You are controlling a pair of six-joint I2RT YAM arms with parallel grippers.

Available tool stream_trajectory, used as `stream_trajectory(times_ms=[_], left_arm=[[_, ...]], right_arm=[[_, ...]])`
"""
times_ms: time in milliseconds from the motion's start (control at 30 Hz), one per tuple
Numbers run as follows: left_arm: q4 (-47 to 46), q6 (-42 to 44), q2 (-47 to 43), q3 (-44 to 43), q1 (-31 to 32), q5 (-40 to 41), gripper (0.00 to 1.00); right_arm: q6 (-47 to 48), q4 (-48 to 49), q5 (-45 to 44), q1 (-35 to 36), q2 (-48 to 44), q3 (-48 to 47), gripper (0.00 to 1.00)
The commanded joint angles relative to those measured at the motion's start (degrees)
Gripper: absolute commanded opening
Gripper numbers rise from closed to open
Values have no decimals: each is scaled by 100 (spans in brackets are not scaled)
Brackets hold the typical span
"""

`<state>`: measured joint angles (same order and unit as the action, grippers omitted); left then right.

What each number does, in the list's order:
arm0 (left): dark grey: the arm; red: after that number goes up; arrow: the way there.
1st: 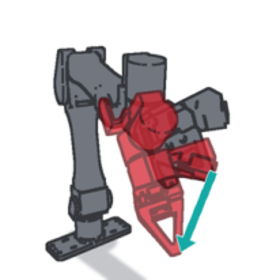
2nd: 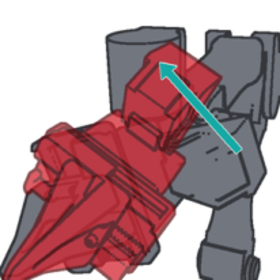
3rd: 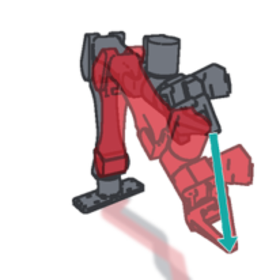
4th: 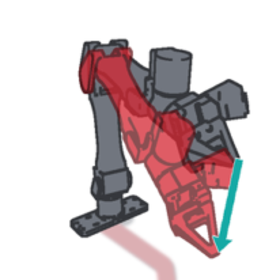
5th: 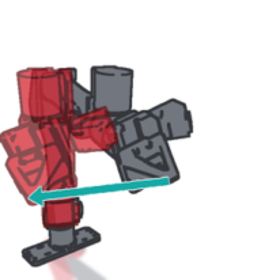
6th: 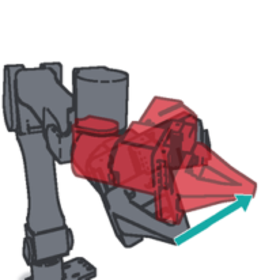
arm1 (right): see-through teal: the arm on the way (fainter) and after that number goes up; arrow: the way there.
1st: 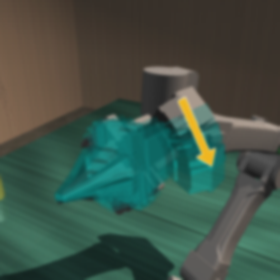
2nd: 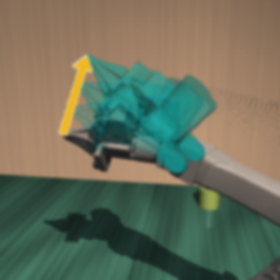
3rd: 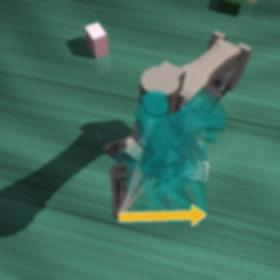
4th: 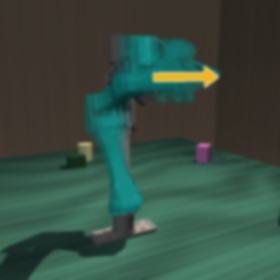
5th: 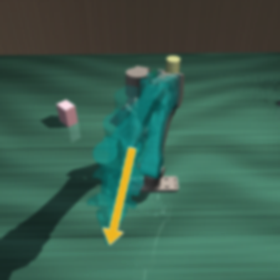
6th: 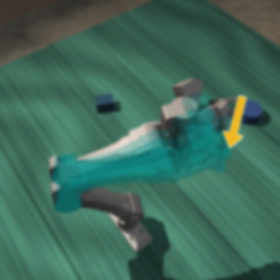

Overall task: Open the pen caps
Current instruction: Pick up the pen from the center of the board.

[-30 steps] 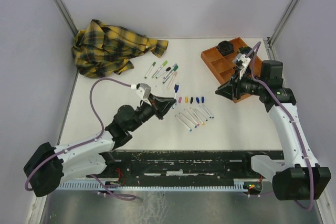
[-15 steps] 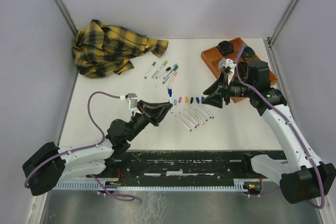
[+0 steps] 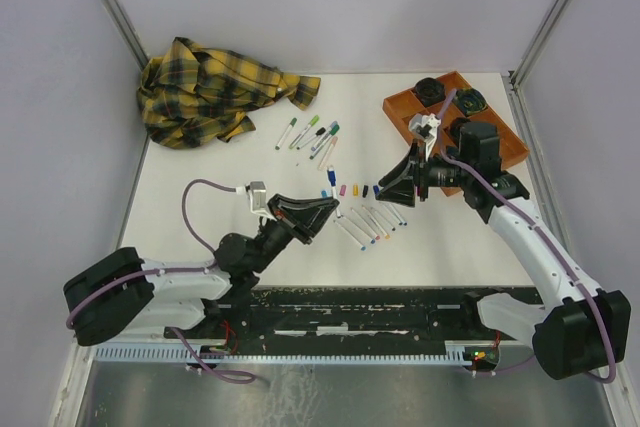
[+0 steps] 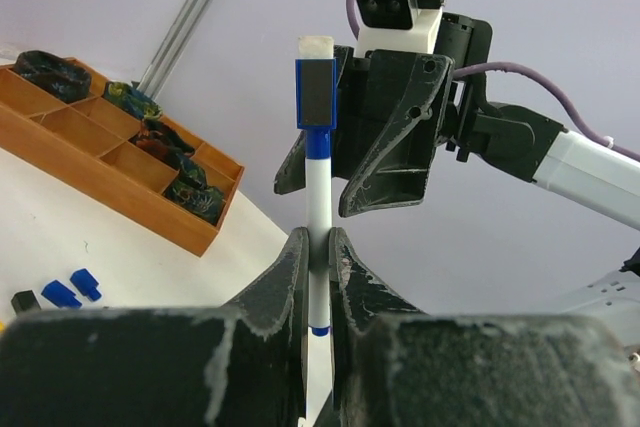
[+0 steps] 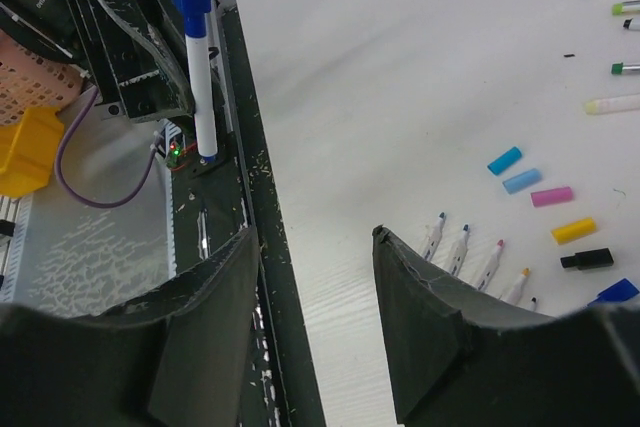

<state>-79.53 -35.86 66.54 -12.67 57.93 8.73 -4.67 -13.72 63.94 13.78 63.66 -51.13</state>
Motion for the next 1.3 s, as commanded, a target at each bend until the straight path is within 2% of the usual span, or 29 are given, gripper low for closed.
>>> stream_trajectory(times_ms=[0, 100, 333, 733, 1000, 1267], left_arm=[[-768, -108, 229, -210, 125, 337, 3], [-1001, -97, 449, -298, 169, 430, 3], [-1115, -158, 935, -621, 300, 474, 3], [-1174, -40, 1295, -906, 320, 570, 3], [-1175, -26, 1438, -1000, 315, 561, 3], [-1173, -102, 1608, -1111, 314, 475, 3]], right_arm=[[-163, 296, 39, 33, 24, -54, 57], [-421, 492, -257, 46, 52, 16, 57], [-1840, 2112, -433, 213, 108, 546, 56], [-1988, 2119, 233, 607, 149, 396, 54], [-2052, 2119, 269, 868, 186, 359, 51], [-1864, 1774, -3, 1042, 259, 278, 37]])
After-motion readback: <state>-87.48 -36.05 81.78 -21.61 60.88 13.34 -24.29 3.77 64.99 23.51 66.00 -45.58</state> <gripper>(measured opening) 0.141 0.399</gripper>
